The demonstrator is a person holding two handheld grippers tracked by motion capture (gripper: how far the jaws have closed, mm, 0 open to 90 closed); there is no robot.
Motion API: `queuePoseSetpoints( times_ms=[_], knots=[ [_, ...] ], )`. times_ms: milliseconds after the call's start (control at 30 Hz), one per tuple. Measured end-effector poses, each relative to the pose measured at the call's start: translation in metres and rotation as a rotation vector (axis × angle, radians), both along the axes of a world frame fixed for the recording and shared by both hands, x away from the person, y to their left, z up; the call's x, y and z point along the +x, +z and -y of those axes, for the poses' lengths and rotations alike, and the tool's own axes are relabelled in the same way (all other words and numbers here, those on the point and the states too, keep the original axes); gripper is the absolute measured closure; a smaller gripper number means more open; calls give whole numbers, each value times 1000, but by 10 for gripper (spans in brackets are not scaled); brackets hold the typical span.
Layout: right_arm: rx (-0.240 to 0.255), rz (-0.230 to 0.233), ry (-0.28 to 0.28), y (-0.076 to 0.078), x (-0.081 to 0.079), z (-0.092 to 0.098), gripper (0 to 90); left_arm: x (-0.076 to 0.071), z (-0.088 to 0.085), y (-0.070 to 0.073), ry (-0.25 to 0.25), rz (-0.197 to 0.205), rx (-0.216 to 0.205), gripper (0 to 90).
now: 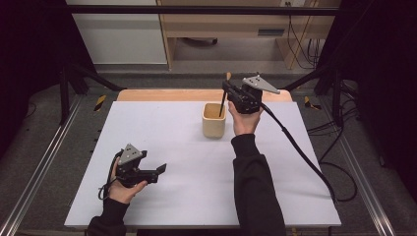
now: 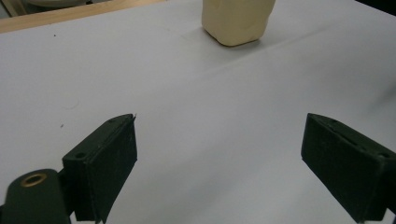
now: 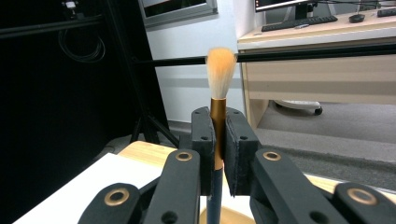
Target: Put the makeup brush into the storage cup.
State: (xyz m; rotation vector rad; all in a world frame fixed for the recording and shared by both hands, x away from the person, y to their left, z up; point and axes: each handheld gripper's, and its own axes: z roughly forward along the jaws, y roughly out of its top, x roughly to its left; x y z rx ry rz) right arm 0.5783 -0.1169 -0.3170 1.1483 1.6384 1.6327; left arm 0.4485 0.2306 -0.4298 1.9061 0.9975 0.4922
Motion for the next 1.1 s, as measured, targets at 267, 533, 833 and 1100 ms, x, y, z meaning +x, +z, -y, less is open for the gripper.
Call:
queuePoseSetpoints(
  times_ms=[267,533,833,1100],
  knots=[
    [-4,-1,-14,-2,11,-5,839,0,-1,0,2,0,-4,100],
    [-22,-17,-22,-11,20,-9,839,0,-1,0,4,-1,-4,100],
    [-37,-41,-27,-22,27,-15,839,0,-1,0,3,-1,-3,100],
    [-61,-64,-21,-34,31,-21,839,0,-1,0,3,0,-4,100]
  ],
)
